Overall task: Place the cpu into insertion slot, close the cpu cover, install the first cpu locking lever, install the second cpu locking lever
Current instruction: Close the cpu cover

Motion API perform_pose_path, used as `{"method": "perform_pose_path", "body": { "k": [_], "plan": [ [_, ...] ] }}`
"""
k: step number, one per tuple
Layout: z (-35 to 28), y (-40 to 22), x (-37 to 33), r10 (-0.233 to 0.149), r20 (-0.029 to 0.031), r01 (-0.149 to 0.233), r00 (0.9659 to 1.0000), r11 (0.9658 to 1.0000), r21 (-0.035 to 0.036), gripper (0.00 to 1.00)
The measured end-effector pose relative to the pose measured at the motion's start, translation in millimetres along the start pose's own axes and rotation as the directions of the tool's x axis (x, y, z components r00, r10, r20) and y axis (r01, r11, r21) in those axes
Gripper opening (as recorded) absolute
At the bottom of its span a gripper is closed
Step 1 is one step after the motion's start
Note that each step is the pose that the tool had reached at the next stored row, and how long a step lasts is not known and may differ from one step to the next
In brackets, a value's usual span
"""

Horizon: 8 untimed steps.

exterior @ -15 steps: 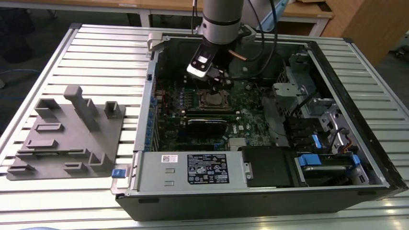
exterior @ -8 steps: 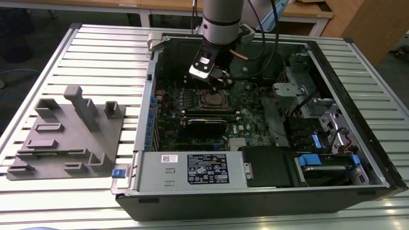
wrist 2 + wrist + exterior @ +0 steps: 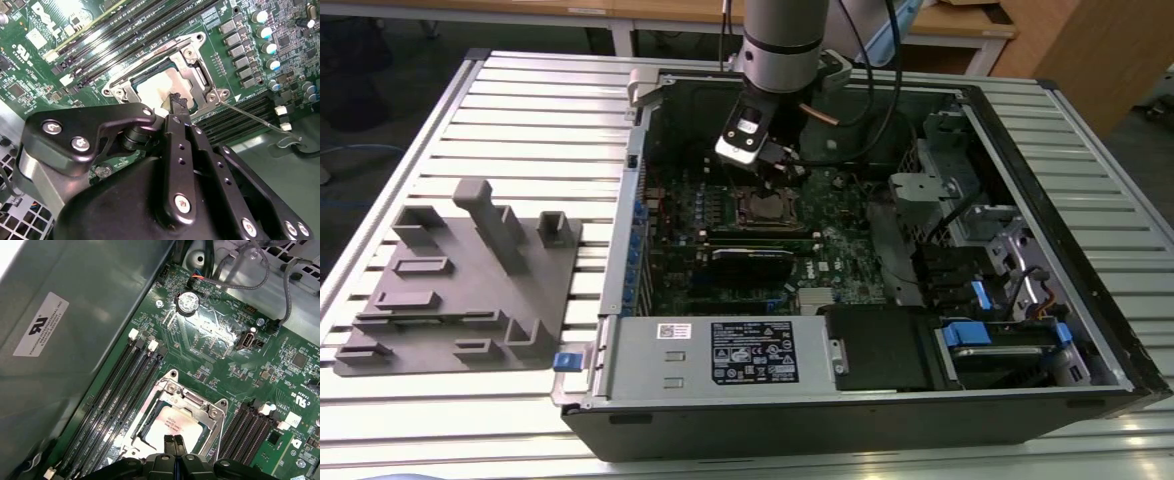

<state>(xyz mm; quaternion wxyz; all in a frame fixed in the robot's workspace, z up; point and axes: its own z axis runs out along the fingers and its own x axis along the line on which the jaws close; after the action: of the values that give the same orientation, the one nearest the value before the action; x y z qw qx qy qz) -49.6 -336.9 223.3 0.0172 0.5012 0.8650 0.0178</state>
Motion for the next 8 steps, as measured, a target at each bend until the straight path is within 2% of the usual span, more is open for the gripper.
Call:
{"method": "perform_pose_path", "body": {
  "k": [5,8],
  "plan": [
    [0.2,0.0,0.0,-0.057,-0.0026,0.057,0.9984,0.9984,-0.0007,0.11],
    [0.2,0.0,0.0,-0.061,-0.0029,0.061,0.9981,0.9981,-0.0009,0.11]
  ]
}}
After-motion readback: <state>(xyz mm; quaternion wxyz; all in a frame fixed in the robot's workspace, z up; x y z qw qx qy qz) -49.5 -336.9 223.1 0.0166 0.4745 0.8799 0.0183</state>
